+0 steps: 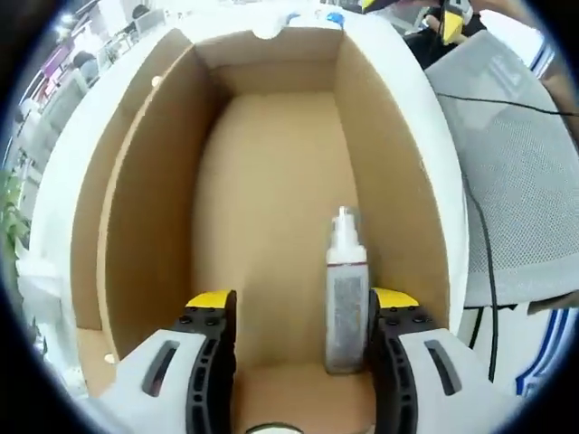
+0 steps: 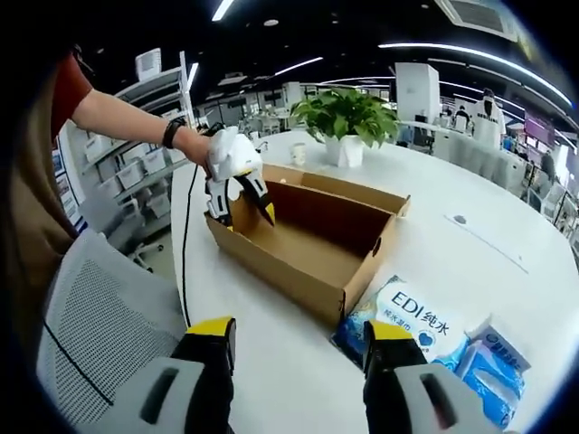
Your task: Operate the shoe box by opening the lid, removing the specified soft item, and placing it in the target area until the item is outside and the box remains undamaged.
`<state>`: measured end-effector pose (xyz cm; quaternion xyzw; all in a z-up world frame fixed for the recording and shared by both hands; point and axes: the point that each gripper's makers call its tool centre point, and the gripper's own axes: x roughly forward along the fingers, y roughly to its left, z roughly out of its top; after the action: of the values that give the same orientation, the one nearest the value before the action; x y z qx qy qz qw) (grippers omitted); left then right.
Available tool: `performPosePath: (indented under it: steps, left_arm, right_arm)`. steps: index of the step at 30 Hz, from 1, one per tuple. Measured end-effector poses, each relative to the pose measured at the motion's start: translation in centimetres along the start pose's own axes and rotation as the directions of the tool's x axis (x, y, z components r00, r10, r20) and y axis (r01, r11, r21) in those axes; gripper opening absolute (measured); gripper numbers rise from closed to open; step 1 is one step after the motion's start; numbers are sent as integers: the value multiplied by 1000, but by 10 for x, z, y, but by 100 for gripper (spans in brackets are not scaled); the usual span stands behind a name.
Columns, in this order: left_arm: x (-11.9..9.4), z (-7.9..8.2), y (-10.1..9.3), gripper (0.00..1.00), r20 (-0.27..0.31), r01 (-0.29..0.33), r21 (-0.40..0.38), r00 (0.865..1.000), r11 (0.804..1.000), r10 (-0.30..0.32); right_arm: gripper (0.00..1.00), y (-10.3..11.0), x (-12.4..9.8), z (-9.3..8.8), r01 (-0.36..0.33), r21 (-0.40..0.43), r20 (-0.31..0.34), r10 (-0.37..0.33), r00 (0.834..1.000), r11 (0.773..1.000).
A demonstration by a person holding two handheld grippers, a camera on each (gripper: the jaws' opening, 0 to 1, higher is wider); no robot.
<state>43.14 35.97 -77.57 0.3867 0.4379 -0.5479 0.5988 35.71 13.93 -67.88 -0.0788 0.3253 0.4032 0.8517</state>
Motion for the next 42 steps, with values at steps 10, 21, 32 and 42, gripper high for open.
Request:
performPosePath:
  steps: [10,21,32,42]
  left_arm:
    - [7,2,-13,34,20,37,-8,999,999,-37]
    - [8,3,-13,20,83,11,8,996,1000,-11]
    - [-13,19,-9,19,136,-5,-7,991,1000,6]
    - [-35,49,-9,19,214,-38,2,976,999,37]
  right_arm:
    - [53,2,1,-6,1,18,-6,-1,1000,1000]
    - [52,6,6,-4,-6,24,-10,6,1000,1000]
    - [52,4,13,12,-23,21,20,23,1000,1000]
    - [52,9,19,24,-41,-10,32,42,999,999]
